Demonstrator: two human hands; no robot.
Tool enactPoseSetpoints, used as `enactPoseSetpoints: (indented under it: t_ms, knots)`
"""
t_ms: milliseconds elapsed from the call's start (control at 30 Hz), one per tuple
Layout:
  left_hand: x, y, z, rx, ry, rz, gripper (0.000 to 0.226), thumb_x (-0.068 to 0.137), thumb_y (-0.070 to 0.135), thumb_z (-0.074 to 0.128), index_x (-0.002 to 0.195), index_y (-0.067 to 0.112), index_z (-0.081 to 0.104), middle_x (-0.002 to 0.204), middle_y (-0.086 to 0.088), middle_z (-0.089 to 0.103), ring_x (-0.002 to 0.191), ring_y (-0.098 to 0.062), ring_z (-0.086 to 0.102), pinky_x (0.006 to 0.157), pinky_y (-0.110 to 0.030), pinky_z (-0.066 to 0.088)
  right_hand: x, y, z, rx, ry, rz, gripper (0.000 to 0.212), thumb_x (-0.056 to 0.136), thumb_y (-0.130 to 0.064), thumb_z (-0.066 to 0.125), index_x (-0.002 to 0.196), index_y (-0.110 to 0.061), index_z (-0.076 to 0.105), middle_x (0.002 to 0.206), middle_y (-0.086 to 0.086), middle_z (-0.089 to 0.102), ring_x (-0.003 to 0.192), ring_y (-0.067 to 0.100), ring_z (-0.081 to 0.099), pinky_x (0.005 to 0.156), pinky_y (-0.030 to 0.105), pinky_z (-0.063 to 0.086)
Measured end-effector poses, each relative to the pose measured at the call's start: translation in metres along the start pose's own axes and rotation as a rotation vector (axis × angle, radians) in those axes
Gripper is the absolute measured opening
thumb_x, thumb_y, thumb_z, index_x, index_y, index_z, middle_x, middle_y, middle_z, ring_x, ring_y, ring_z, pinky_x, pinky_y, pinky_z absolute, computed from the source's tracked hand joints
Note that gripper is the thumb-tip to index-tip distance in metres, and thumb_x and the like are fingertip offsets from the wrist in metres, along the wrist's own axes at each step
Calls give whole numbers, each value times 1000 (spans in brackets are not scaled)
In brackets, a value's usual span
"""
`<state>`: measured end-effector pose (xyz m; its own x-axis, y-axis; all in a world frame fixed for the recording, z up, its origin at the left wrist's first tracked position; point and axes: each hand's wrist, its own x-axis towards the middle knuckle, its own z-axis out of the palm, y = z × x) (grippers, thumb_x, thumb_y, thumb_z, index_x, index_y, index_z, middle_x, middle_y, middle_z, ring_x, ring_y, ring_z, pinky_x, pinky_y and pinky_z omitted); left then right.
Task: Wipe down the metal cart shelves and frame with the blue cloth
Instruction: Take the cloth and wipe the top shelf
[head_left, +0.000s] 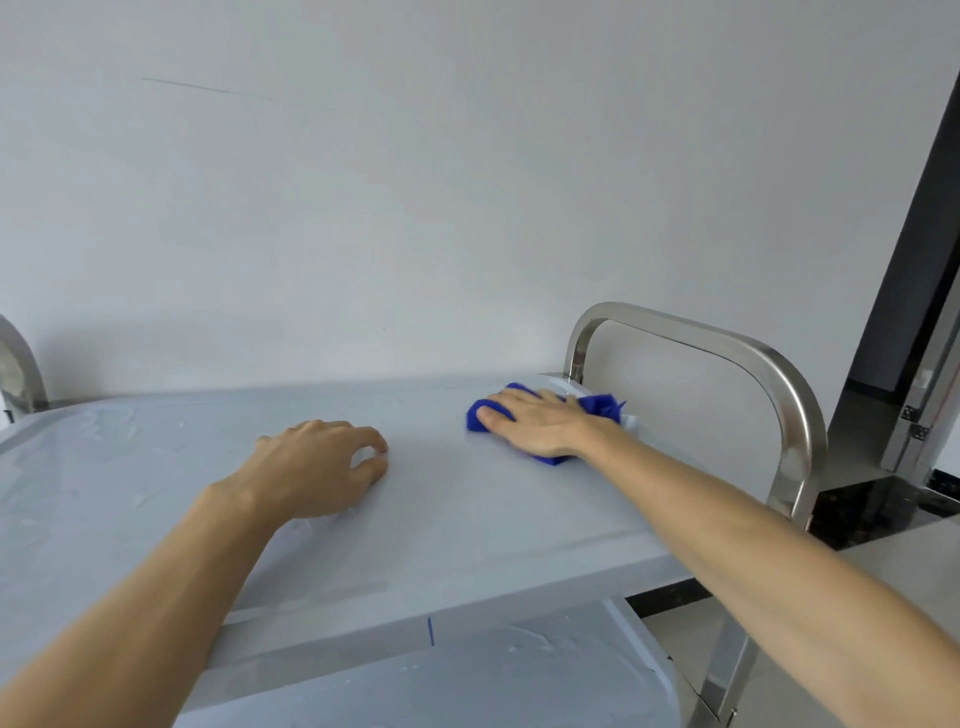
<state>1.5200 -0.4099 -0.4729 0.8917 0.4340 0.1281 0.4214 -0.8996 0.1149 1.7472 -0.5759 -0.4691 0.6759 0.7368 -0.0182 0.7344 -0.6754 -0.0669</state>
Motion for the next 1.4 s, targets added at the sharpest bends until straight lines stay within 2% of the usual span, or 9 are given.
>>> enactPoseSetpoints:
  t_ms: [133,233,400,700,933,1100,1200,1300,1400]
  knots:
    - [1,-3,2,13,7,-9,37,97,62,32,128,51,48,136,20,52,120,-17,53,99,-42,44,-44,-23,16,1,-5,-346,63,87,-79,17,146,-56,12,160,-28,15,150,9,9,119,46,11]
    - [5,-5,3,21,-2,14,36,98,59,34,129,47,49,134,17,55,118,-19,54,97,-36,44,-80,1,18,74,52,-398,61,85,-82,21,140,-57,17,150,-28,31,141,-1,20,113,33,20]
    - [19,3,-2,126,-56,72,37,99,52,34,131,42,49,129,7,55,118,-23,55,101,-37,43,-40,60,-1,-26,84,10,59,92,-73,21,138,-41,38,148,-10,44,138,19,38,109,46,30]
    - [28,-2,2,184,73,117,37,99,57,33,128,46,52,124,14,55,111,-23,58,79,-32,43,82,31,-7,-42,5,320,71,96,-65,14,158,-30,10,166,-5,11,150,35,12,117,56,15]
    - [24,-5,-2,169,68,110,33,100,51,35,126,44,54,124,15,55,111,-21,57,88,-33,48,85,-63,11,18,40,-135,62,95,-65,21,150,-37,29,161,-11,25,149,23,18,117,53,15]
    - [24,-9,-3,175,75,109,29,99,46,37,118,38,57,122,17,56,106,-21,58,81,-31,45,9,-38,18,67,69,-481,49,91,-72,24,134,-52,31,144,-29,38,133,0,31,110,36,24]
    - [24,-9,0,156,85,120,27,100,44,38,115,37,58,119,17,57,97,-21,54,79,-31,44,-9,5,12,43,96,-358,59,88,-77,23,137,-48,33,147,-20,42,138,3,32,113,31,26]
    - [25,-8,0,152,86,130,26,100,41,37,112,35,59,116,15,57,90,-21,50,78,-31,44,13,45,-1,16,85,-106,40,94,-69,27,119,-45,47,130,-13,53,130,15,45,103,39,36]
    - [26,-4,0,184,103,145,27,100,37,37,113,32,60,116,11,58,96,-24,57,77,-30,44,58,63,-8,0,51,95,45,98,-64,26,128,-38,46,129,-6,52,132,24,44,104,47,34]
